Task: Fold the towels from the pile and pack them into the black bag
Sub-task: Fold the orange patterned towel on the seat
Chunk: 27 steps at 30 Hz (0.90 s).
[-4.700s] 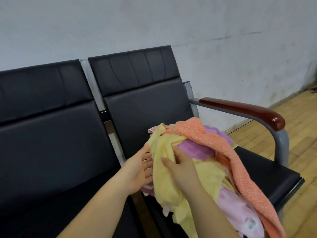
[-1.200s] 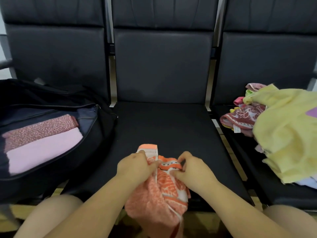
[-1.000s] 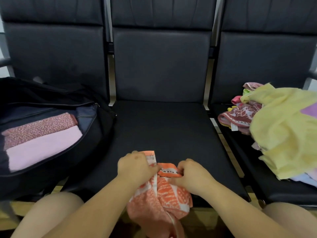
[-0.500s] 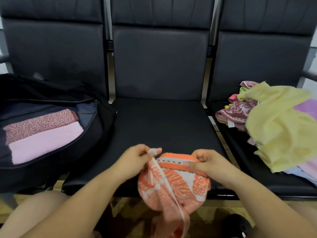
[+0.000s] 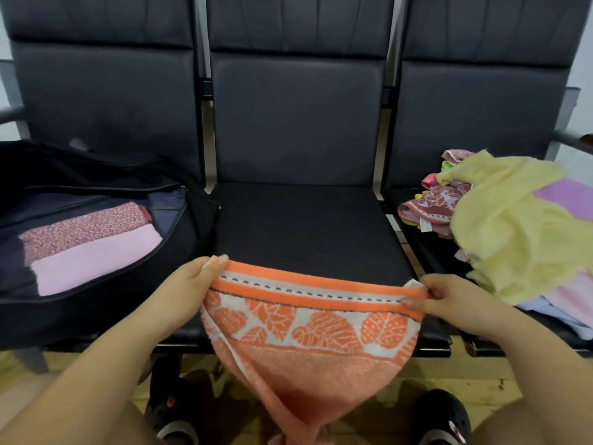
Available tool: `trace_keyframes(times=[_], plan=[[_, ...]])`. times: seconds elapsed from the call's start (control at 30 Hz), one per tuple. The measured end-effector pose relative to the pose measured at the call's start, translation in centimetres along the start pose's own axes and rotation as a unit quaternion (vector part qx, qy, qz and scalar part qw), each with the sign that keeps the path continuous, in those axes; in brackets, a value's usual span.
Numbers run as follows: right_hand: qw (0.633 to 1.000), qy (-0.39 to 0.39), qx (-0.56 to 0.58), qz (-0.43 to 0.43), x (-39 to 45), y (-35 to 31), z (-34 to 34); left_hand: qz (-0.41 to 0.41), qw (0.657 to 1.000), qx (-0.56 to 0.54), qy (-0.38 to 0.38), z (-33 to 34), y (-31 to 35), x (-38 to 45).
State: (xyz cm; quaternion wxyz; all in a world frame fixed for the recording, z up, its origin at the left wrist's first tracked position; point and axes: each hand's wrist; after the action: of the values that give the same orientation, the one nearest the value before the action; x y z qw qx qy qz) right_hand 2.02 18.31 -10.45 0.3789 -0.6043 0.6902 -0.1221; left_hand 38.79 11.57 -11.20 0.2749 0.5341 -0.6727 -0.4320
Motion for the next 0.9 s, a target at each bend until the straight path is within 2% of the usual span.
trace_keyframes(times=[0.07,0.13,0.17,0.23,0.3,0.33,0.37,0.4,0.47,0.5,0.63,0.7,0.77,0.83,0.9], plan=[[0.997,-0.028,0.077,-0.003,-0.5,-0.1,-0.6,-0.002,0.998,0.041,-0.041,-0.9,-0.2,-0.4],[0.988,-0.065,0.142,0.004,-0.7,-0.3,-0.8,-0.026,0.991,0.023,-0.129,-1.7,-0.4,-1.1],[0.980,-0.085,0.180,0.007,-1.0,-0.4,-0.9,-0.055,0.982,-0.045,-0.177,-2.1,-0.4,-1.5],[0.948,-0.151,0.280,0.020,-1.5,-0.7,-1.5,-0.110,0.937,-0.216,-0.252,-3.2,-0.4,-2.4],[0.905,-0.199,0.376,0.020,-2.1,-1.3,-2.5,-0.072,0.881,-0.356,-0.303,-4.4,-0.4,-2.6],[0.894,-0.194,0.403,0.020,-2.0,-1.3,-2.8,-0.064,0.863,-0.394,-0.310,-4.8,-0.1,-2.3],[0.895,-0.178,0.407,0.029,-1.7,-1.2,-3.0,-0.087,0.868,-0.395,-0.287,-5.0,-0.2,-1.8],[0.909,-0.146,0.388,0.039,-1.2,-1.0,-2.9,-0.108,0.898,-0.347,-0.249,-5.3,-0.8,-0.9],[0.942,-0.071,0.325,0.044,-0.4,-0.9,-2.6,-0.114,0.961,-0.194,-0.159,-4.8,-0.8,-0.1],[0.951,-0.040,0.303,0.037,0.0,-1.1,-2.6,-0.099,0.977,-0.127,-0.137,-4.3,-0.5,0.1],[0.985,0.069,0.152,0.045,1.3,-0.7,-3.3,-0.084,0.994,0.050,-0.041,-3.7,0.3,1.2],[0.989,0.119,0.061,0.061,2.0,-0.9,-3.2,-0.061,0.995,0.076,-0.017,-2.9,0.7,2.0],[0.985,0.150,0.020,0.084,3.0,-1.0,-2.9,-0.049,0.999,0.016,0.017,-2.1,0.7,3.3],[0.981,0.164,0.028,0.098,4.3,-0.8,-2.8,-0.040,0.995,-0.075,0.054,-1.1,0.8,4.4],[0.977,0.188,0.043,0.091,5.5,-0.8,-2.5,-0.018,0.991,-0.060,0.115,0.0,0.6,5.6]])
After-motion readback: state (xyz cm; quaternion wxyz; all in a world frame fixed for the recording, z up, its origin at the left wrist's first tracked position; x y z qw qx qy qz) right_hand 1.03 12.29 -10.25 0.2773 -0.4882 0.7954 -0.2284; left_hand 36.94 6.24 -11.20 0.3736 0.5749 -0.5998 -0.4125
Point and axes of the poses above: each hand's wrist, its own x-axis towards the middle knuckle, its own z-axis out of the palm, y = z × x, and after that the axes turned 11 degrees about -y, right-handed
